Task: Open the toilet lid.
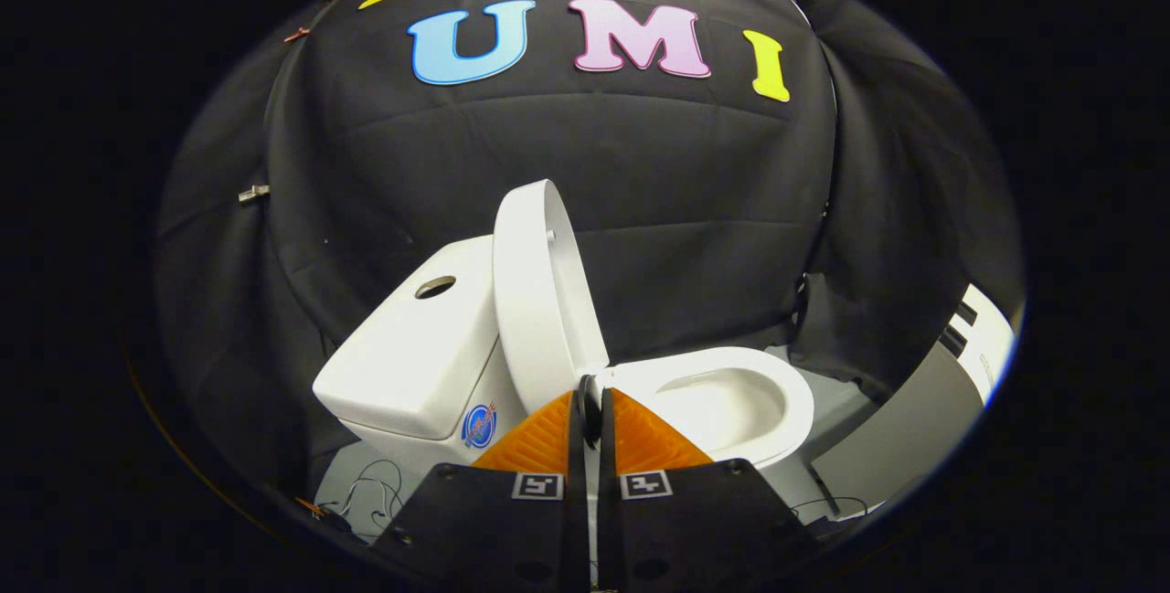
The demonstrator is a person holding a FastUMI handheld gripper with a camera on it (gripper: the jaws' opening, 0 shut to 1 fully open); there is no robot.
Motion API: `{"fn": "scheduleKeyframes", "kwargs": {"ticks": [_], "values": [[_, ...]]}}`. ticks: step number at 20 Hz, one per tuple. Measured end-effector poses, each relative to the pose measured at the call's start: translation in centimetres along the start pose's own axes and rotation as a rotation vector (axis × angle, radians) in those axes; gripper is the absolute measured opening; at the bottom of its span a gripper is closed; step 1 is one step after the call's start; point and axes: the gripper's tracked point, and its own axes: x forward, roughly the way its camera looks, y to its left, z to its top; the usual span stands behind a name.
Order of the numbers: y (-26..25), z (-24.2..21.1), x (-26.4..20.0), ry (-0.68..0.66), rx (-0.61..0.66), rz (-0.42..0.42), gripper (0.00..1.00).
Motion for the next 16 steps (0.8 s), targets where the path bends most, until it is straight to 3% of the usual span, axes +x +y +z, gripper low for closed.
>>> {"fn": "scheduleKeyframes", "kwargs": {"ticks": [8,14,15,16], "values": [[2.7,-0.5,0.1,-0.023,-0.091,-0.016,0.1],[3.5,-0.4,0.4,-0.027,-0.108,0.018,0.14],[3.7,-0.5,0.5,-0.024,-0.114,0.029,0.16],[3.9,-0.6,0.6,-0.016,-0.11,0.049,0.33]]}}
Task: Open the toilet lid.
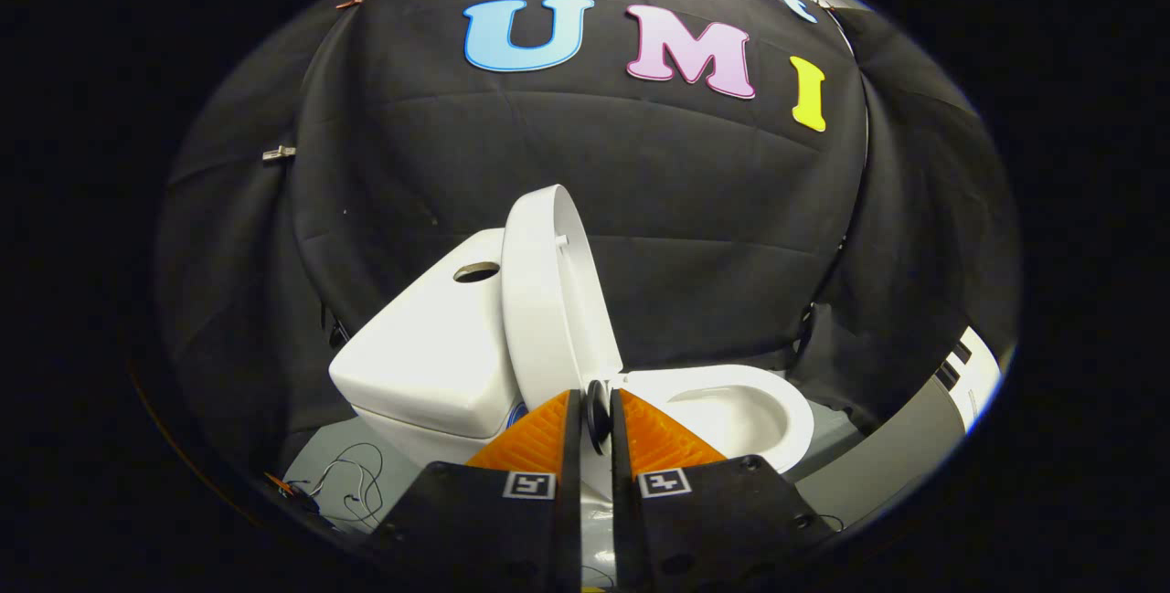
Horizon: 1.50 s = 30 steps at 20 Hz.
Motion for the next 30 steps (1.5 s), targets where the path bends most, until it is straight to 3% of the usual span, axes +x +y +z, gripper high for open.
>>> {"fn": "scheduleKeyframes", "kwargs": {"ticks": [2,4,19,25,30], "values": [[1.7,-0.5,-0.2,0.019,0.022,0.076,0.67],[1.3,-0.3,-0.2,0.015,-0.011,0.068,1.0],[-2.3,3.5,-3.2,-0.047,0.019,0.204,1.0],[-9.2,4.7,-3.6,-0.087,0.063,0.244,1.0],[-16.3,3.6,-1.8,-0.112,0.097,0.23,1.0]]}}
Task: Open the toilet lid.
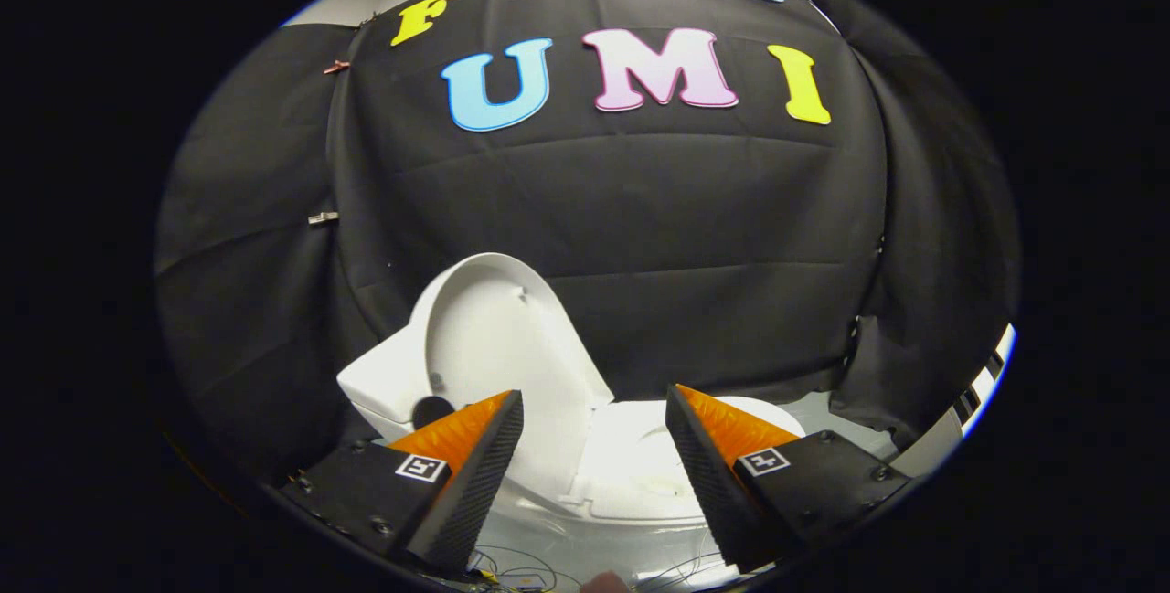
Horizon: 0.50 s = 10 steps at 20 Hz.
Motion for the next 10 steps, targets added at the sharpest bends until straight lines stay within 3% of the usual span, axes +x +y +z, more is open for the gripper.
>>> {"fn": "scheduleKeyframes", "kwargs": {"ticks": [10], "values": [[-10.0,-4.6,1.2,-0.106,0.036,-0.058,1.0]]}}
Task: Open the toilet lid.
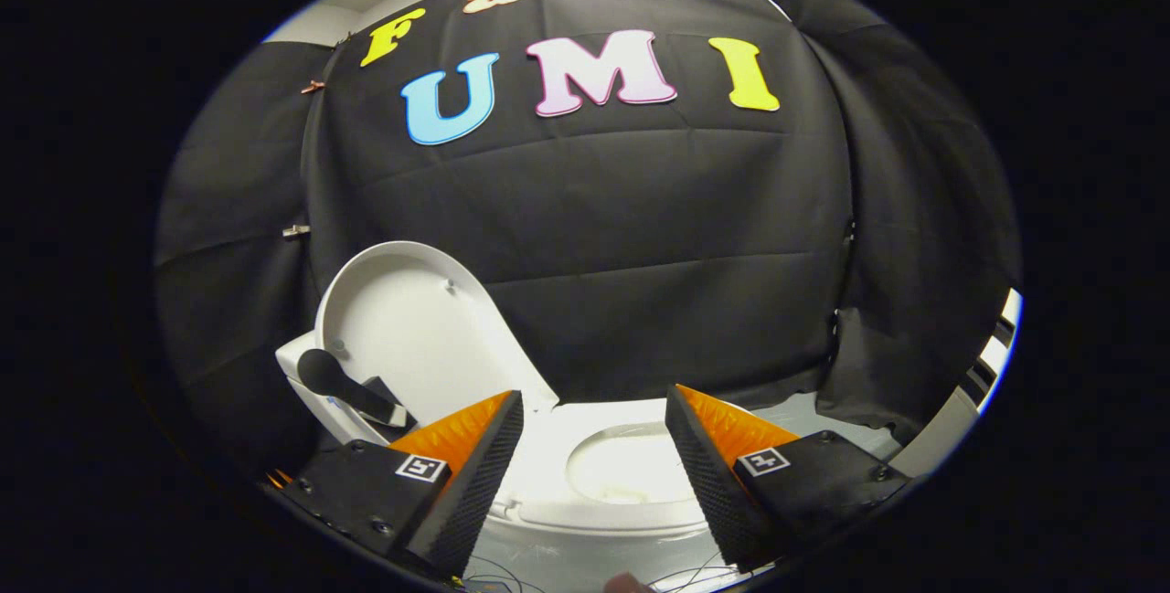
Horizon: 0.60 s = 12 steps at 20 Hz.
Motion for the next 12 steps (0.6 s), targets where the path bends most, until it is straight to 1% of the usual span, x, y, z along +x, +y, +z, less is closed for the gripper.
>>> {"fn": "scheduleKeyframes", "kwargs": {"ticks": [2,4,6,9,12], "values": [[-1.7,-1.9,0.4,0.005,-0.031,-0.034,0.99],[-2.6,-3.9,0.6,0.012,-0.057,-0.033,1.0],[-3.3,-4.9,0.6,-0.012,-0.044,-0.026,1.0],[-3.5,-5.4,0.9,-0.063,-0.028,0.004,1.0],[-5.0,-5.5,0.9,-0.1,-0.105,-0.029,0.99]]}}
